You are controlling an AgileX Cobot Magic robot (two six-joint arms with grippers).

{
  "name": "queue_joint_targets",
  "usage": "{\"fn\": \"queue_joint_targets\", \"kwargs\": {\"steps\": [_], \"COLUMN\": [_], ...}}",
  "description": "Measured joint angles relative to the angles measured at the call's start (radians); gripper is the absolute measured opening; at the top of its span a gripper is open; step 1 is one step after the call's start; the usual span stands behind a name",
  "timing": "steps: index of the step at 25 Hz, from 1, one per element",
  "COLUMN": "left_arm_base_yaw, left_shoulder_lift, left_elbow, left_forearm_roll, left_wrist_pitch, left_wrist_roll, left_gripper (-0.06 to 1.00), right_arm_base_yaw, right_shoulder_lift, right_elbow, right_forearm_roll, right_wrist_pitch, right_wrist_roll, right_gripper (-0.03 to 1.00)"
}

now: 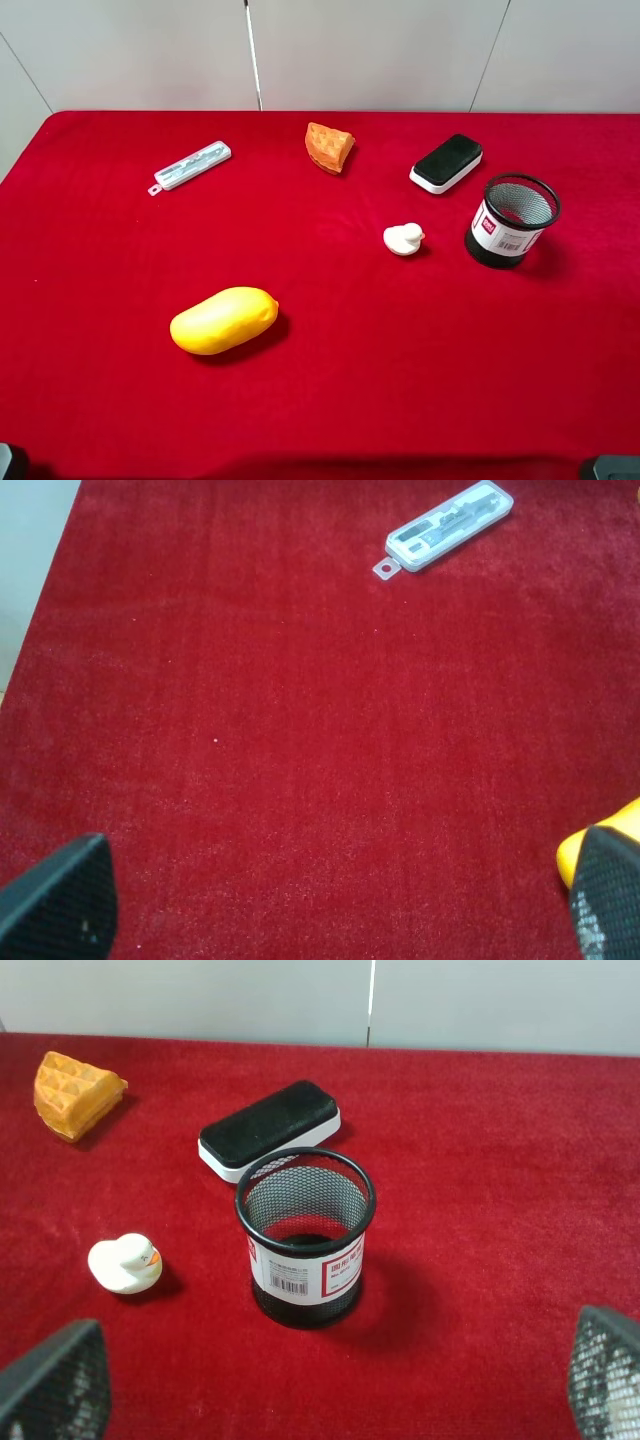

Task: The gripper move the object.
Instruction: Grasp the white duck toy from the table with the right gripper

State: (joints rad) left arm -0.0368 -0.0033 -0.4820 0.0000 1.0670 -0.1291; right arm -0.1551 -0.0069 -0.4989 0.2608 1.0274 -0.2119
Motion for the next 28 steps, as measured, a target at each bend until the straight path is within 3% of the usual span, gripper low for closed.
{"fn": "queue_joint_targets", "kwargs": {"steps": [28], "left_arm_base_yaw": [0.0], "left_shoulder_lift": [0.0], "left_elbow": [0.0], "left_forearm_roll": [0.0], "left_wrist_pitch": [0.0], "left_wrist_roll": [0.0], "left_gripper": [0.89], "right_arm_base_yaw": [0.0], "right_shoulder_lift": [0.0], "right_elbow": [0.0], "right_forearm_roll": [0.0], "right_wrist_pitch": [0.0], "right_wrist_roll": [0.0], "right_gripper": [0.69]}}
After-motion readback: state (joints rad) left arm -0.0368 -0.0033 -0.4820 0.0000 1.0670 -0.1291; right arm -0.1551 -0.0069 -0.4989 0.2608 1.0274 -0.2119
